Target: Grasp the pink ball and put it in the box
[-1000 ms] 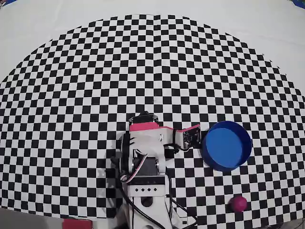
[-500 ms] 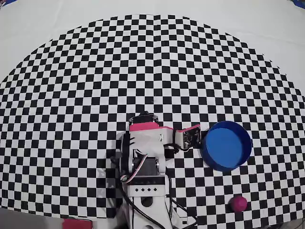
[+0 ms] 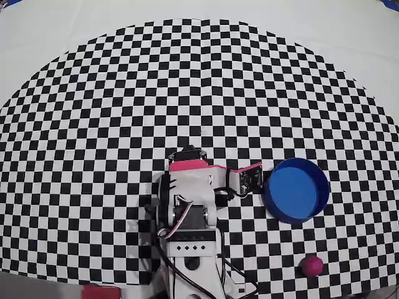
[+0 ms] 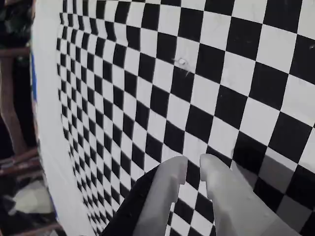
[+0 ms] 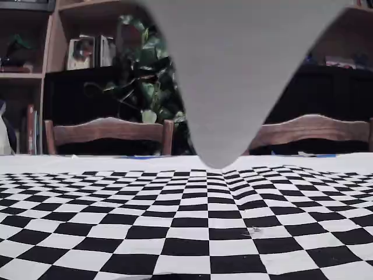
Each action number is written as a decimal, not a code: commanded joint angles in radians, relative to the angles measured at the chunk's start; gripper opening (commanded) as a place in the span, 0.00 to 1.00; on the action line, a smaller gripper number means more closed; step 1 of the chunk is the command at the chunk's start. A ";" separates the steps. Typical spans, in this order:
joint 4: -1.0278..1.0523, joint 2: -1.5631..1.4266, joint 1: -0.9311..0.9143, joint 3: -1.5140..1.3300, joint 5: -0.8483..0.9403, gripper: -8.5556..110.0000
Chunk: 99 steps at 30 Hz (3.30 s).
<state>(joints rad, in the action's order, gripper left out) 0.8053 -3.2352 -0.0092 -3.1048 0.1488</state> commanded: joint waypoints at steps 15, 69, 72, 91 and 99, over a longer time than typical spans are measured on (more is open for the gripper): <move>0.003 -0.017 0.003 -0.008 0.009 0.07; 0.003 -0.017 0.005 -0.008 0.011 0.07; 0.003 -0.017 0.005 -0.008 0.011 0.07; -0.170 0.018 -0.002 -0.008 0.009 0.07; -0.471 0.040 -0.003 -0.006 0.009 0.07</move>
<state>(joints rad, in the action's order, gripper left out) 0.4433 -3.2106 -0.0092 -3.1048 0.1503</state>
